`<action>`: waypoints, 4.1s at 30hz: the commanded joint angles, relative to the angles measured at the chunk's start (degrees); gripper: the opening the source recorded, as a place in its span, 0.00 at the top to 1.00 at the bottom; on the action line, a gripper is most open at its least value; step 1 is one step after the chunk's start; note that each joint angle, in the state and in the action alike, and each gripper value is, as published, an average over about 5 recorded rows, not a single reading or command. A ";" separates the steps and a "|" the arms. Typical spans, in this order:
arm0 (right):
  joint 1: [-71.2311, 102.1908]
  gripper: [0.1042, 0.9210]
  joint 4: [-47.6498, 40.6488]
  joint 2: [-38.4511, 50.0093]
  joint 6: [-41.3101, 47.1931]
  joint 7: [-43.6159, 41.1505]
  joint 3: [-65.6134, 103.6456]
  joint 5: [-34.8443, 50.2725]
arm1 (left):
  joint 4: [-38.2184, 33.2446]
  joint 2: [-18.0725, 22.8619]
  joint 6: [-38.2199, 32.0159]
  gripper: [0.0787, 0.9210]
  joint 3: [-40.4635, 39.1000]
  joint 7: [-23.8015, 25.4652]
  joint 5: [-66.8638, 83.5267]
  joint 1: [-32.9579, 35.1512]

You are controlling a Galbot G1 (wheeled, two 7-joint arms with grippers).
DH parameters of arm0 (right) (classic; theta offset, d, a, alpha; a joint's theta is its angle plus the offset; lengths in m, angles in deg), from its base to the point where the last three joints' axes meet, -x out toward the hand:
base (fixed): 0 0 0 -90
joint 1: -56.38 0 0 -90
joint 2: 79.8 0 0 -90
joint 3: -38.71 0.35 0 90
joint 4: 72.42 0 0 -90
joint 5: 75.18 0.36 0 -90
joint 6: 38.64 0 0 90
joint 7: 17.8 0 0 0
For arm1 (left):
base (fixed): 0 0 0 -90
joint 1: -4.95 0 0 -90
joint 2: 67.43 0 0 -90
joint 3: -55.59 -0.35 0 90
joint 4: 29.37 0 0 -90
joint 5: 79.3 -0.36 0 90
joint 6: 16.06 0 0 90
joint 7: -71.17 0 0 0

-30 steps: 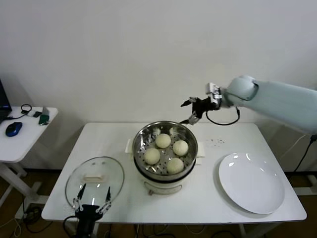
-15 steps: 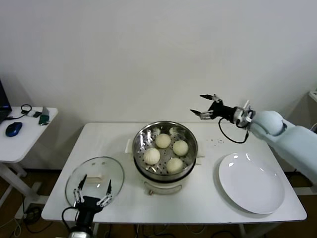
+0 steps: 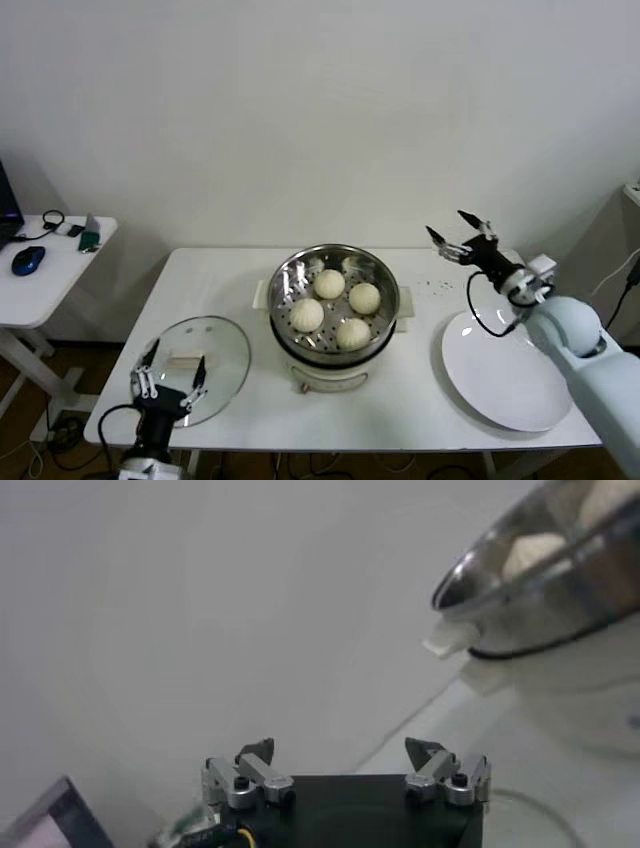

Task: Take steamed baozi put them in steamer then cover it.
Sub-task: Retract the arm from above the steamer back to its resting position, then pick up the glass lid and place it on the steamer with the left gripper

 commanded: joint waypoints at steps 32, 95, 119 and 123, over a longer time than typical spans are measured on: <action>31.38 0.12 7.08 -20.05 -0.57 -0.26 25.40 -11.78 | 24.54 -4.16 -2.26 0.12 0.57 -1.30 -47.59 -13.77; 30.62 0.12 5.60 -25.56 -4.50 -2.67 25.69 -21.42 | 33.68 -5.06 -2.53 0.75 -0.67 -7.52 -40.80 -23.21; 28.05 0.12 2.71 -21.67 -4.26 -2.44 24.97 -21.78 | -0.02 -13.84 21.42 0.92 0.33 -5.27 -37.88 -9.75; 26.86 0.12 1.66 -21.37 -4.23 -2.38 23.63 -22.52 | -4.72 -16.99 24.76 0.92 -1.48 -3.01 -36.69 -9.87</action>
